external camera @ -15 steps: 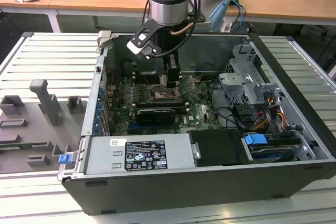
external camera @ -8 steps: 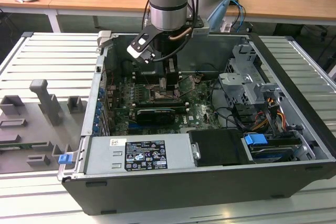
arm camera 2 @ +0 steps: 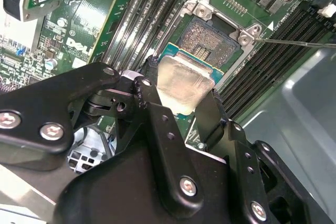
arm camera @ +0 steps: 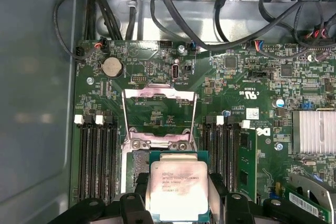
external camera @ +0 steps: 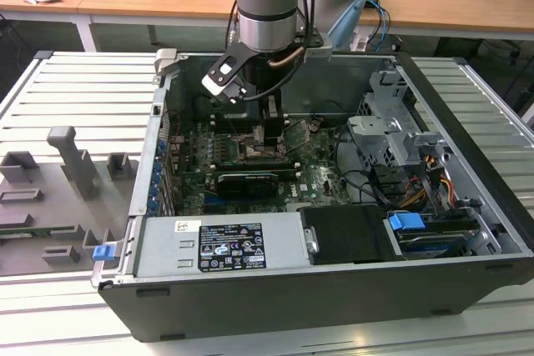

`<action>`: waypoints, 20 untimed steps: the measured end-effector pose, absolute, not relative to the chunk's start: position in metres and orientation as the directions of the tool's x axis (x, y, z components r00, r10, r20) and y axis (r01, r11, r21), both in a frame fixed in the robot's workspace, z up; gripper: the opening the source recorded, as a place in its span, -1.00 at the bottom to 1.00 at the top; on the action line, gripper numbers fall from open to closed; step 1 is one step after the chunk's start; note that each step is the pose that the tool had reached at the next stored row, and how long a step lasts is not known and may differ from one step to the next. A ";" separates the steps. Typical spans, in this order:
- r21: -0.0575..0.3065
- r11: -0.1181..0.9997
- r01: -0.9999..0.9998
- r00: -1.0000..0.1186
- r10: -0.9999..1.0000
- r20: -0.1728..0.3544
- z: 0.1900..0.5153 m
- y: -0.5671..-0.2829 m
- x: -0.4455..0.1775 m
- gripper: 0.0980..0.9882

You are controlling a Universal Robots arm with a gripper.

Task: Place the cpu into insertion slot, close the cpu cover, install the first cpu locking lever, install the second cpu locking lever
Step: 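Place the cpu into insertion slot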

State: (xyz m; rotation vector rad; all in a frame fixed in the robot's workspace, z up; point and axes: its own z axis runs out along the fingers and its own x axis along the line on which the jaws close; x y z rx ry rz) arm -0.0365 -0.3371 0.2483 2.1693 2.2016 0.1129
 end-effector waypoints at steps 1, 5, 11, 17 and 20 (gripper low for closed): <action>0.086 0.014 0.996 -0.016 1.000 0.017 0.248 -0.337 -0.036 -0.04; 0.086 0.014 0.996 -0.016 1.000 0.017 0.247 -0.337 -0.037 -0.04; 0.086 0.014 0.996 -0.015 1.000 0.017 0.244 -0.336 -0.037 -0.04; 0.086 0.011 0.996 -0.013 1.000 0.016 0.238 -0.331 -0.038 -0.04; 0.086 0.011 0.996 -0.013 1.000 0.017 0.234 -0.330 -0.041 -0.04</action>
